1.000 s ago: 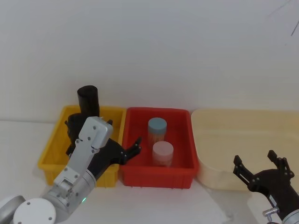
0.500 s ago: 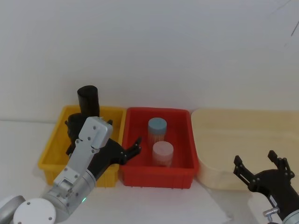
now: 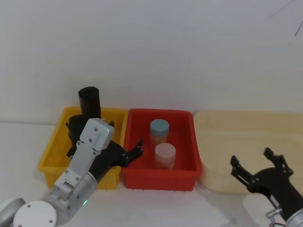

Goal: Pick up the garbage bag with the one hand and transfer it to the other hand.

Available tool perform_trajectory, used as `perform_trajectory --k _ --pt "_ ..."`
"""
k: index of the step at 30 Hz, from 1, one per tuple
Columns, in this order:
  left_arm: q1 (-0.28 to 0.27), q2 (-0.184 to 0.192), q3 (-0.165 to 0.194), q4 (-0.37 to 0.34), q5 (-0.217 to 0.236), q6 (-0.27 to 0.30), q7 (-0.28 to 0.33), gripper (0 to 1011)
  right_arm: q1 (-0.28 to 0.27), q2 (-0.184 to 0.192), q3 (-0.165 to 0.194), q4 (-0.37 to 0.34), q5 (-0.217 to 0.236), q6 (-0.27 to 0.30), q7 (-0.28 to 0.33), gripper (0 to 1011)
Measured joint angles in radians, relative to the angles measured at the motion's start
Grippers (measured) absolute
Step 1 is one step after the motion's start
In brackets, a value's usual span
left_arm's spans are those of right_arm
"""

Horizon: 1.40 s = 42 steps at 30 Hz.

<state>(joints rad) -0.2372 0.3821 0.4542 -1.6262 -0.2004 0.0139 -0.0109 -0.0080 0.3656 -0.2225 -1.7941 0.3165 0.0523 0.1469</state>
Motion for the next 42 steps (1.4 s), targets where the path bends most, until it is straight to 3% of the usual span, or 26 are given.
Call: perform_trajectory --k 6,12,24,42 --pt "0.0 0.0 0.0 0.0 0.0 0.0 0.0 1001 0.032 0.009 -0.024 -0.003 0.006 0.025 0.053 1002" --pt "0.0 0.0 0.0 0.0 0.0 0.0 0.0 1001 0.092 0.006 -0.073 0.013 0.0 0.067 0.101 1002" --pt "0.0 0.0 0.0 0.0 0.0 0.0 0.0 1001 0.242 -0.043 -0.181 0.112 -0.063 0.156 0.152 1002" --pt "0.0 0.0 0.0 0.0 0.0 0.0 0.0 1001 0.395 -0.09 -0.276 0.236 -0.152 0.258 0.19 1002"
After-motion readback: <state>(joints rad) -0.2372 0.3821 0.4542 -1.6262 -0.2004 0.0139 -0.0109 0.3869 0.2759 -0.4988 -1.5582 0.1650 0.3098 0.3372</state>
